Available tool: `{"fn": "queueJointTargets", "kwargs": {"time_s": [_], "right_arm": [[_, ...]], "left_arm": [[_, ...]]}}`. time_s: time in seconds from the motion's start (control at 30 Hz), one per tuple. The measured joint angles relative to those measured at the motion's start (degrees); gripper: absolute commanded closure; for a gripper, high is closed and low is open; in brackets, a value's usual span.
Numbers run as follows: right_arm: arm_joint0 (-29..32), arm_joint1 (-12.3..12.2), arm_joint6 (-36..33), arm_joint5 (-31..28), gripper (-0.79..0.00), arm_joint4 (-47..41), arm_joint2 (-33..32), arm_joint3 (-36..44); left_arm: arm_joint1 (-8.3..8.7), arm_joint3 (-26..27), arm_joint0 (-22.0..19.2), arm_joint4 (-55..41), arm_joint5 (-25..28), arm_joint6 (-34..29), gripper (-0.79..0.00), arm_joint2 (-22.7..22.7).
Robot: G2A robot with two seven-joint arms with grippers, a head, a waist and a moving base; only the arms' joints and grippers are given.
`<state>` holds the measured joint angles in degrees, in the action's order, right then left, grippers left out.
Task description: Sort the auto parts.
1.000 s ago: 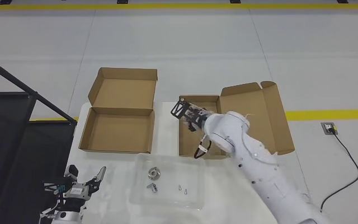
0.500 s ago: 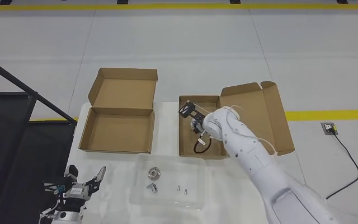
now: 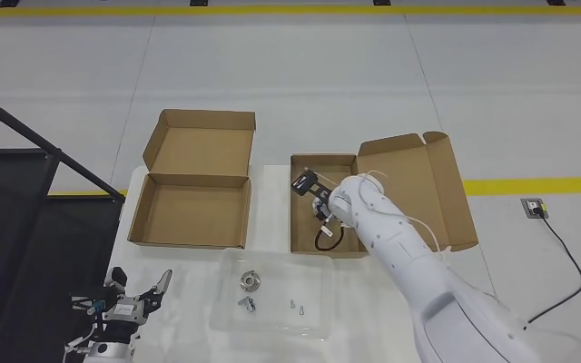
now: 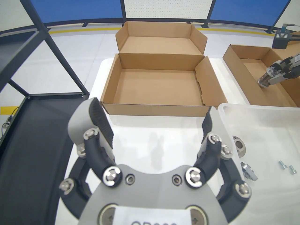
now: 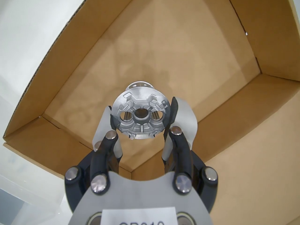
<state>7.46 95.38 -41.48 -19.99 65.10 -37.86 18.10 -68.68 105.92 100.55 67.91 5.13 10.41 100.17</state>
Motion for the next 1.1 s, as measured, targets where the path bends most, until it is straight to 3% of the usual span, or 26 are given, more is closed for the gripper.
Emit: {"fn": "queueJointTargets", "kwargs": {"time_s": [0.07,0.13,0.23,0.77,1.0,1.1], "right_arm": [[-0.3,0.4,0.5,-0.2,-0.616,-0.2,0.0,-1.3],[-0.6,0.8,0.9,-0.4,-0.628,-0.3,0.0,-2.4],[-1.0,1.2,1.4,-0.7,-0.785,-0.3,0.1,-3.6],[-3.8,0.5,5.3,-2.4,-0.785,0.2,-1.3,-2.6],[-1.7,-1.2,5.7,-3.4,-0.785,2.1,-2.3,6.5],[1.1,-2.7,4.0,-3.3,-0.785,3.3,-3.4,13.9]], "left_arm": [[0.0,0.0,0.0,0.0,0.0,0.0,-0.785,0.0],[0.0,0.0,0.0,0.0,0.0,0.0,-0.785,0.0],[0.0,0.0,0.0,0.0,0.0,0.0,-0.785,0.0],[0.0,0.0,0.0,0.0,0.0,0.0,-0.785,0.0],[0.0,0.0,0.0,0.0,0.0,0.0,-0.785,0.0],[0.0,0.0,0.0,0.0,0.0,0.0,-0.785,0.0]]}}
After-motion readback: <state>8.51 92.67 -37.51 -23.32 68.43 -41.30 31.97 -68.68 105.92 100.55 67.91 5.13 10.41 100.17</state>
